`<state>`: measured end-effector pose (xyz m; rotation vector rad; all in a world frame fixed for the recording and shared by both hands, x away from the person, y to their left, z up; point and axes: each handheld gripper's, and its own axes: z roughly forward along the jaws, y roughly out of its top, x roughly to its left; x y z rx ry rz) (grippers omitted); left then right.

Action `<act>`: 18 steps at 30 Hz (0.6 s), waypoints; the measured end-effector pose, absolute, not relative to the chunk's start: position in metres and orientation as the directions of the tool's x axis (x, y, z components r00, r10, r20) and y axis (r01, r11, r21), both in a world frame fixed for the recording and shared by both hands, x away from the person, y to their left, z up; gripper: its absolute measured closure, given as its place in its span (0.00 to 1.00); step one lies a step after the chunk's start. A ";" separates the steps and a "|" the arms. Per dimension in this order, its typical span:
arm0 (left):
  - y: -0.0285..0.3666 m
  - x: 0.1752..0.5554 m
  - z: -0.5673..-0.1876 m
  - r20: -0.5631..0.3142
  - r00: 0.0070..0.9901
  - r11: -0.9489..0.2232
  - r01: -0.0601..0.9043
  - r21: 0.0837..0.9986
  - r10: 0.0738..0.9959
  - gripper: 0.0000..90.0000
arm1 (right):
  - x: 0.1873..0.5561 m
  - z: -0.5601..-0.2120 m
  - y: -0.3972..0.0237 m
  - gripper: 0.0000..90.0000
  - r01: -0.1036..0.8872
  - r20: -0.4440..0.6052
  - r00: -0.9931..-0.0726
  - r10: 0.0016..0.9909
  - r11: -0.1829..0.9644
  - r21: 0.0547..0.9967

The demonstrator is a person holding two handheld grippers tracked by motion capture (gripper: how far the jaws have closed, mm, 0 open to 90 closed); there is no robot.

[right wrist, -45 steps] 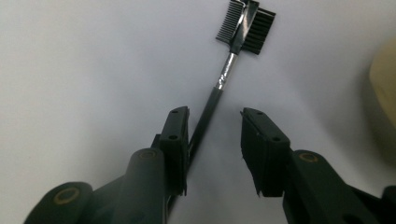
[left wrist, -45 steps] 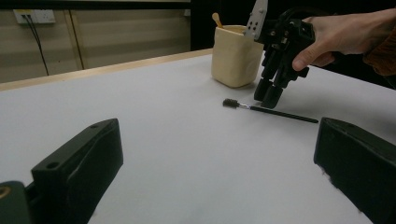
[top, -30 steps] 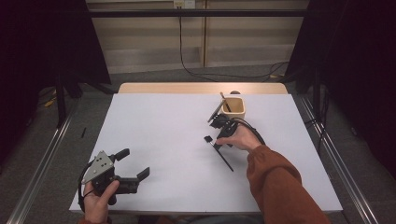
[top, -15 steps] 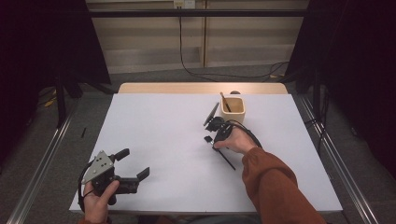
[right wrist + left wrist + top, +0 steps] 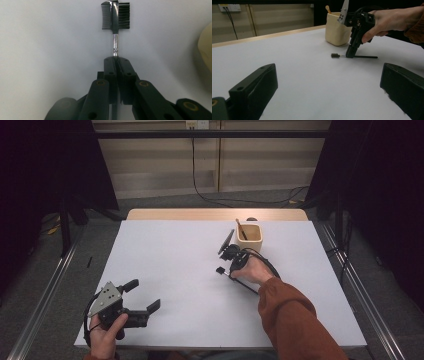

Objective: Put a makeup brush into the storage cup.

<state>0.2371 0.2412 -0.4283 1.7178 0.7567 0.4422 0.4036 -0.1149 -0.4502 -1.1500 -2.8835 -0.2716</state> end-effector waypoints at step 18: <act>0.243 0.237 -0.428 -0.092 0.717 -0.140 0.257 0.956 0.691 0.01 | 0.401 -0.437 -0.129 0.96 0.684 0.106 -0.726 0.679 0.699 0.209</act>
